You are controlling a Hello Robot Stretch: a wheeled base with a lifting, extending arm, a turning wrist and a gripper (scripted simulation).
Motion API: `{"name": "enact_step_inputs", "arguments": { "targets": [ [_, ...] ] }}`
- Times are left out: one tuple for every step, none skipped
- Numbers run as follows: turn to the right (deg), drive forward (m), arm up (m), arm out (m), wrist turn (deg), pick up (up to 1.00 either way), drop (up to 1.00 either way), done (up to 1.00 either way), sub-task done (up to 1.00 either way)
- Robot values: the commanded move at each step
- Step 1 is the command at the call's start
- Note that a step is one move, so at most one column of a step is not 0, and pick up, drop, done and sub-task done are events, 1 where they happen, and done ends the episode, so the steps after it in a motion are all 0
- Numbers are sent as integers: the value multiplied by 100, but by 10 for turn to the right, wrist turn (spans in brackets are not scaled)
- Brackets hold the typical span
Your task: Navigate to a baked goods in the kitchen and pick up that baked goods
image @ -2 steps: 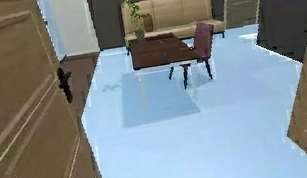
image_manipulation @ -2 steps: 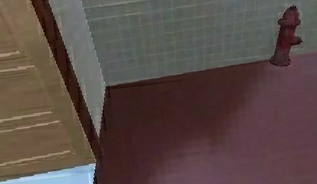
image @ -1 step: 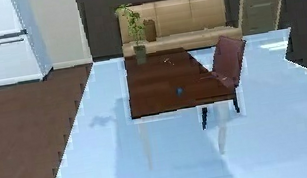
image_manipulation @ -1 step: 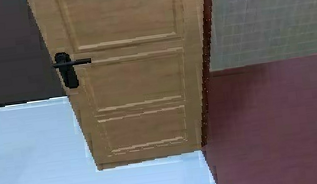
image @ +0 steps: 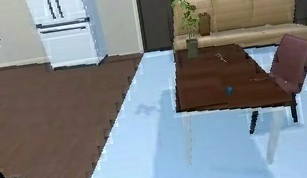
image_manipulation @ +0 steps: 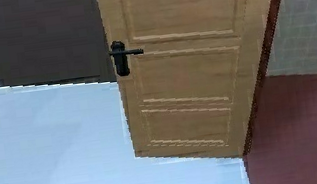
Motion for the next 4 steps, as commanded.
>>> {"name": "enact_step_inputs", "arguments": {
  "targets": [
    [0, 55, 0, 0, 0, 0, 0, 0, 0],
    [-450, 0, 0, 0, 0, 0, 0, 0, 0],
    [-30, 0, 0, 0, 0, 0, 0, 0, 0],
    [0, 35, 0, 0, 0, 0, 0, 0, 0]
  ]
}}
